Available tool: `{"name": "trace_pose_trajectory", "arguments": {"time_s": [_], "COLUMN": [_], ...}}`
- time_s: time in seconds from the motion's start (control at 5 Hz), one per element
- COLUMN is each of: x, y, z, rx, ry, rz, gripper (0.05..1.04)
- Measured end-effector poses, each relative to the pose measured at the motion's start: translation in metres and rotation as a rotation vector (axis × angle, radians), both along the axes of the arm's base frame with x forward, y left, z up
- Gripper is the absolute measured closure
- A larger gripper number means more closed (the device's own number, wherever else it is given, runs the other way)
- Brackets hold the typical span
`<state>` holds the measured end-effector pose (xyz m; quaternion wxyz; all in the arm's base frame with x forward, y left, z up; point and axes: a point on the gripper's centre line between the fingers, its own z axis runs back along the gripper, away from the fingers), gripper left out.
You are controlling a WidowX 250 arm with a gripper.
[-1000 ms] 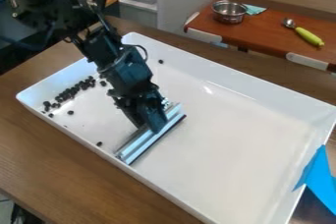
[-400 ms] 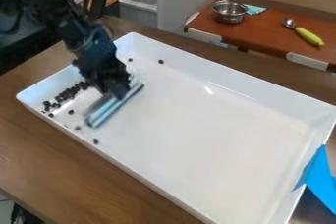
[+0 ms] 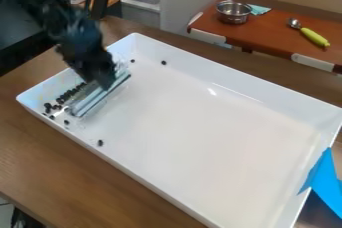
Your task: Sweep into pile
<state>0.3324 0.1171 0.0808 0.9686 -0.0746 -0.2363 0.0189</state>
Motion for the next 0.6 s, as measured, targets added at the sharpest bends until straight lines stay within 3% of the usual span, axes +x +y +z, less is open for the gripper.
{"name": "trace_pose_trajectory", "arguments": {"time_s": [0.2, 0.4, 0.6], "x": [-0.010, -0.009, 0.000], "y": [-0.037, -0.084, -0.126], "z": [0.043, 0.065, 0.064], "rx": [-0.119, -0.225, -0.236], "ry": [-0.025, 0.003, 0.003], "rz": [0.004, 0.038, 0.048], "gripper": [0.721, 0.721, 0.721]}}
